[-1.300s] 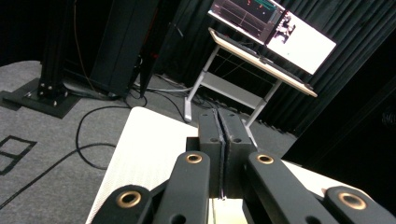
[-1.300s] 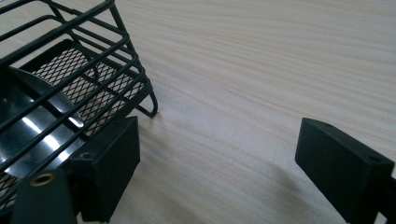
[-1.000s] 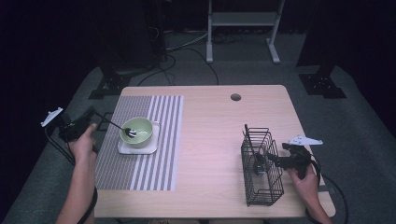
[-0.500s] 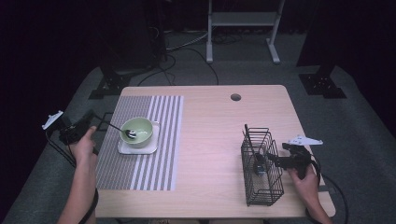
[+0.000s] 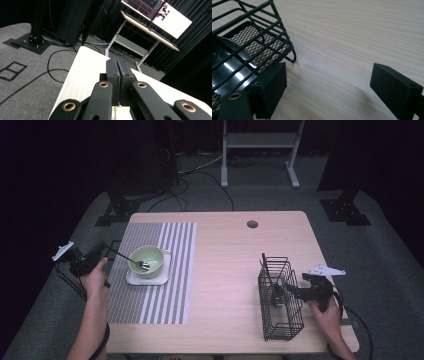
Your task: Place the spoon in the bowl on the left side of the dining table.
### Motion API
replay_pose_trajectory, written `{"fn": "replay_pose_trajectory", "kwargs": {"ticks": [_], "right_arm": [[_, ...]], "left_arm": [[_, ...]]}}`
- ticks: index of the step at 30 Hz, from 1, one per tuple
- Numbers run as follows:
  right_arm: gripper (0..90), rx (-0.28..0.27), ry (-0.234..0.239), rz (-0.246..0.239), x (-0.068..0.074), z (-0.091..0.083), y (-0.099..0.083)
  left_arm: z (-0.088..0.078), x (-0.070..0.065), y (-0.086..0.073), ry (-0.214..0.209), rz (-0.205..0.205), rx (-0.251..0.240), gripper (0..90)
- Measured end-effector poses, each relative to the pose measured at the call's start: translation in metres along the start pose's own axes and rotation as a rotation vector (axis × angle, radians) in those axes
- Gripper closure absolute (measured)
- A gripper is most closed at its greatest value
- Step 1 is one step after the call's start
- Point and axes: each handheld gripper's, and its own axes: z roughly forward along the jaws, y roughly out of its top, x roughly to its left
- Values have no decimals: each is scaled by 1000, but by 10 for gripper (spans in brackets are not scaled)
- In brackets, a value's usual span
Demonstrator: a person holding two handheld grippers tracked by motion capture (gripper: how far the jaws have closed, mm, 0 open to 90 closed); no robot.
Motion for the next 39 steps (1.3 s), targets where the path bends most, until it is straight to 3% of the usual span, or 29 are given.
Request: {"fn": "replay_pose_trajectory", "kwargs": {"ticks": [16, 39], "right_arm": [[130, 0, 1, 4, 0, 0, 0], [130, 0, 3, 0, 0, 0, 0]], "left_arm": [[4, 8, -12, -3, -30, 21, 888], [9, 14, -28, 10, -20, 63, 841]]}}
